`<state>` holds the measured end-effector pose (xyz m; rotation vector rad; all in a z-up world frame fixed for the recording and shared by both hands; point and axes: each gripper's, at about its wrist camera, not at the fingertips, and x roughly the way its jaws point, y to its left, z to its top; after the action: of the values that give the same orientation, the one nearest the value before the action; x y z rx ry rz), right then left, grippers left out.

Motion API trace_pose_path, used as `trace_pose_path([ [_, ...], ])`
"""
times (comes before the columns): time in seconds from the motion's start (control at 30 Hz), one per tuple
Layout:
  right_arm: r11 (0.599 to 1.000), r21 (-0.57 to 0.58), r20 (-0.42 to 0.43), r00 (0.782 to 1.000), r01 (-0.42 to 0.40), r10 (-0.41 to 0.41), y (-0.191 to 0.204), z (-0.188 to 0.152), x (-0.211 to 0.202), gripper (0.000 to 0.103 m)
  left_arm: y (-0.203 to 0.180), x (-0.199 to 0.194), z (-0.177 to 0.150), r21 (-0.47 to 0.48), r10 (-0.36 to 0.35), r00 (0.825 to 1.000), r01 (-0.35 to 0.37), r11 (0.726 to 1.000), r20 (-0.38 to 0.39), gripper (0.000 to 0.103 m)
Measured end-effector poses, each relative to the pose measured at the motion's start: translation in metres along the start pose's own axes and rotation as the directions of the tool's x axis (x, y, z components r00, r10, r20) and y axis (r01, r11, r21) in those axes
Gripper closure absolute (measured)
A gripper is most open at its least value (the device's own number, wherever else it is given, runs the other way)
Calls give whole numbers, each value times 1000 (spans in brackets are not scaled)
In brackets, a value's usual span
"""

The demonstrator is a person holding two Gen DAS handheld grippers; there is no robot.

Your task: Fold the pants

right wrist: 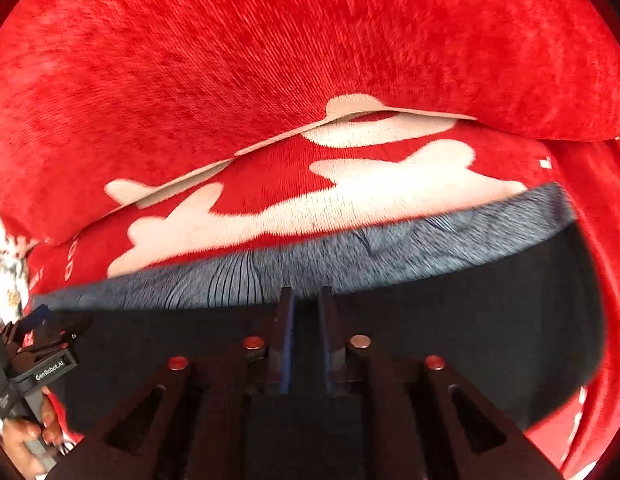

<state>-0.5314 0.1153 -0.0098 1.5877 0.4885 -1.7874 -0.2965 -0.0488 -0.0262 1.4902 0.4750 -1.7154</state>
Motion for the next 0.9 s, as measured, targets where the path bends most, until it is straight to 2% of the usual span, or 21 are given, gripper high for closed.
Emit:
trace_pose_path([
  [0.1, 997, -49, -18, 998, -60, 59, 15, -28, -19, 85, 9, -12, -33, 31, 6, 1000, -5, 1000, -18, 0],
  [0.2, 990, -94, -56, 993, -106, 101, 38, -57, -19, 84, 11, -4, -65, 47, 17, 995, -12, 999, -95, 0],
  [0.23, 989, -100, -71, 992, -107, 101, 43, -68, -15, 80, 10, 0, -77, 42, 15, 991, -10, 999, -131, 0],
  [0.3, 991, -93, -90, 992, -94, 86, 51, -82, -4, 69, 17, -5, -99, -19, -31, 994, 29, 999, -107, 0],
  [0.37, 988, -142, -40, 998, -55, 50, 56, -95, -7, 68, 22, -6, -108, -42, -62, 991, 57, 998, -117, 0],
  [0.43, 982, -190, -43, 999, -17, 9, 62, -101, -9, 68, 26, -9, -113, -49, -85, 989, 79, 996, -121, 0],
  [0.5, 986, -168, -69, 998, -17, 5, 60, -104, -16, 67, 25, -8, -113, -30, -95, 988, 92, 995, -125, 0],
  [0.57, 992, -107, -83, 995, -68, 59, 60, -103, -29, 64, 33, -15, -111, -36, -98, 988, 94, 995, -121, 0],
  [0.6, 989, -69, -84, 989, -128, 123, 59, -104, -35, 64, 42, -21, -112, -52, -91, 990, 86, 995, -105, 0],
  [0.67, 958, 17, -117, 951, -285, 285, 68, -112, -38, 64, 59, -24, -111, -83, -79, 993, 72, 994, -85, 0],
  [0.73, 911, 112, -169, 896, -396, 410, 81, -125, -28, 64, 76, -21, -115, -123, -69, 994, 58, 991, -87, 0],
  [0.8, 871, 203, -197, 853, -446, 483, 96, -140, -10, 64, 94, -12, -115, -156, -56, 991, 37, 987, -118, 0],
  [0.9, 807, 319, -178, 804, -498, 567, 115, -157, 14, 64, 116, 7, -123, -171, -121, 984, 98, 980, -130, 0],
])
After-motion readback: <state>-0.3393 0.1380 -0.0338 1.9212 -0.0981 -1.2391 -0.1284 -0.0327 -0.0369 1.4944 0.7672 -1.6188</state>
